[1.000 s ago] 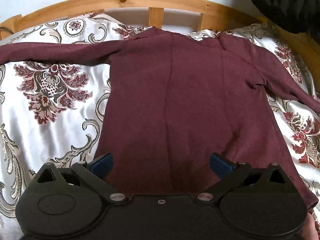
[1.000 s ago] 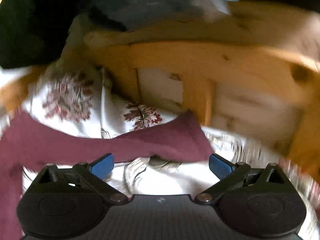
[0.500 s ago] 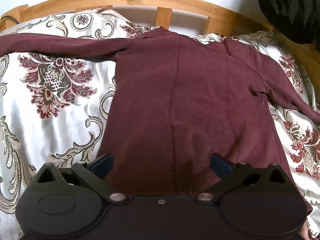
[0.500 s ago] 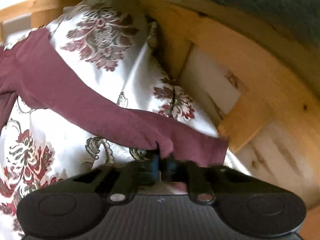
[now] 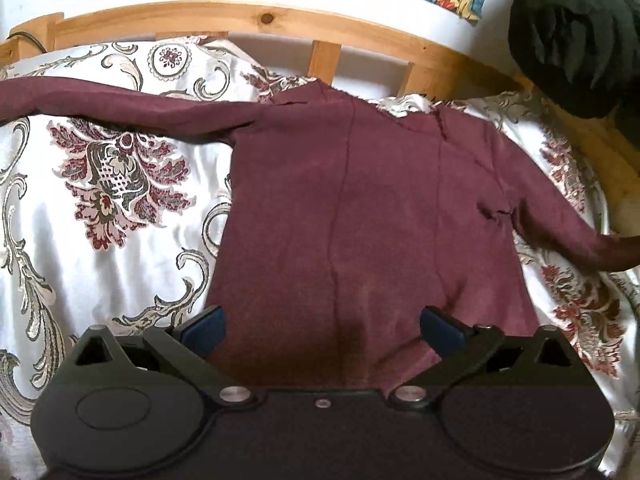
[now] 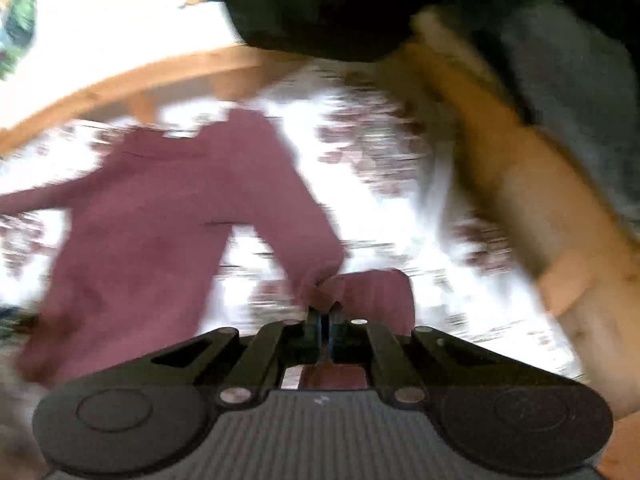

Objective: Fold small clothes
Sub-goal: 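Carry the sleeve across the shirt body with the right tool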

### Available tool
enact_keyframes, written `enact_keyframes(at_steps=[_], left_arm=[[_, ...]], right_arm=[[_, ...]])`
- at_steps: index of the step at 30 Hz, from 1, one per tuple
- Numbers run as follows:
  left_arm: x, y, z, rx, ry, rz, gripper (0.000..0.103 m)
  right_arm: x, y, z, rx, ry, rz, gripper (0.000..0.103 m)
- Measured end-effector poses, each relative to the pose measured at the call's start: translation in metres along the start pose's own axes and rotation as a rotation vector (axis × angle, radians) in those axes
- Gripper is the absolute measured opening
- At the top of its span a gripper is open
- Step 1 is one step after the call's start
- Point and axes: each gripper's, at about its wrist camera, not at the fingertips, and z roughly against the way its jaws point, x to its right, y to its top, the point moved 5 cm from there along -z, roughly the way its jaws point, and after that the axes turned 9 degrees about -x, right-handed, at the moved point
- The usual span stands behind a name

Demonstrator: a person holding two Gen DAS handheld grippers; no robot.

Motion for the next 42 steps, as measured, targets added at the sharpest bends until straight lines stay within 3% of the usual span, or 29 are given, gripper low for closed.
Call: enact_keyframes(at_steps=[3, 9, 15, 22, 24, 26, 30, 32, 38, 42], left_arm=[[-0.002, 0.0, 0.008, 0.008, -0.027, 0.008, 0.102], [-0.018, 0.009, 0.028, 0.056, -0.079, 0.073, 0.102], [-0.043, 0.02, 0.04, 0.106, -0.087, 0.181, 0.102], [-0.063, 0.023, 0.028, 0.063, -0.103, 0.262, 0.102], [-0.065, 0.023, 0.023, 0.048, -0.098, 0.27, 0.102], [-0.066, 0.023, 0.019, 0.037, -0.102, 0.272, 0.102], [-0.066, 0.022, 0.011, 0.012, -0.108, 0.273, 0.102], [-0.065, 0.022, 0.008, -0.002, -0.116, 0.277, 0.102], [-0.057, 0.019, 0.0, -0.027, -0.137, 0.238, 0.102], [-0.038, 0.017, -0.008, -0.032, -0.104, 0.112, 0.102]], right_arm=[[-0.037, 0.006, 0.003, -0.016, 0.184, -0.057, 0.003], [-0.122, 0.019, -0.014, 0.003, 0.3, -0.006, 0.003], [-0.207, 0.029, -0.046, 0.039, 0.323, 0.129, 0.004], [-0.274, 0.024, -0.091, 0.033, 0.342, 0.233, 0.006], [-0.28, 0.02, -0.102, 0.026, 0.348, 0.246, 0.014], [-0.279, 0.015, -0.109, 0.023, 0.362, 0.255, 0.036], [-0.266, 0.005, -0.116, 0.032, 0.382, 0.264, 0.057], [-0.255, 0.001, -0.116, 0.042, 0.385, 0.266, 0.072], [-0.203, -0.001, -0.117, 0.096, 0.297, 0.209, 0.086], [-0.157, 0.005, -0.129, 0.102, 0.224, 0.033, 0.086]])
